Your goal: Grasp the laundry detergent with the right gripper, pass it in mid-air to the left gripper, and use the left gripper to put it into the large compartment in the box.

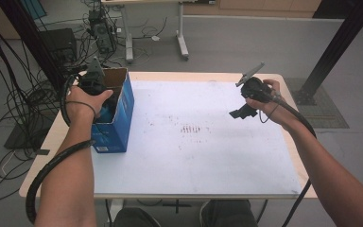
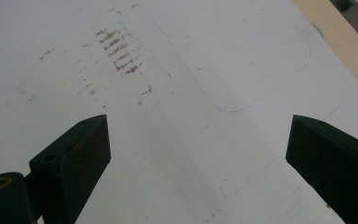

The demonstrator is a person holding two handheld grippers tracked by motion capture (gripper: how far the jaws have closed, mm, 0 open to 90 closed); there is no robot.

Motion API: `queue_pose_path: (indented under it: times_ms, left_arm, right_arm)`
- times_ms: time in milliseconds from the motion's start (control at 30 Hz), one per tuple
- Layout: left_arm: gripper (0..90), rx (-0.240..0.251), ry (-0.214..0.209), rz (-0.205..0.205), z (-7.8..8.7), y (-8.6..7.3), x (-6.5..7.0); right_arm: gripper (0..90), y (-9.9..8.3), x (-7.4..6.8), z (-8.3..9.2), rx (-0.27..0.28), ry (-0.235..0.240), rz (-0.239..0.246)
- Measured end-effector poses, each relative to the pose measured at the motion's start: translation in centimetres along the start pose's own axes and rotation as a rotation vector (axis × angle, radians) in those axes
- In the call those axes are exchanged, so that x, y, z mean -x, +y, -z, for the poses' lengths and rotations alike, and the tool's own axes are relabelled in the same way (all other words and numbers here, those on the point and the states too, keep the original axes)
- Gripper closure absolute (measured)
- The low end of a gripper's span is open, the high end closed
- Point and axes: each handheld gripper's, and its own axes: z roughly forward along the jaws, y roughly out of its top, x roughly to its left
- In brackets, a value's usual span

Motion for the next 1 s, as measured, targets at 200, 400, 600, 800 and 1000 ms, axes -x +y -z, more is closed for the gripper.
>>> queue_pose_path:
  times_ms: [200, 400, 600, 800, 1000]
  left_arm:
    - [36.6, 0.000, 0.002, -0.001, -0.01, 0.03, 0.02]
    - [36.6, 0.005, 0.006, -0.001, -0.04, -0.03, 0.14]
    - [36.6, 0.001, 0.008, -0.001, -0.02, -0.02, 0.18]
    - [36.6, -0.001, 0.011, -0.004, -0.01, 0.02, 0.27]
    - [36.6, 0.002, 0.010, -0.002, -0.02, -0.03, 0.26]
  right_arm:
    - [6.4, -0.07, 0.10, 0.03, -0.001, -0.002, -0.003]
    - [6.4, -0.16, 0.19, -0.04, -0.007, 0.001, -0.003]
    - [6.4, -0.09, 0.30, 0.15, -0.007, -0.003, 0.000]
    - [6.4, -0.14, 0.56, 0.42, -0.004, -0.010, -0.008]
    - [6.4, -0.27, 0.61, 0.41, -0.008, -0.012, -0.008]
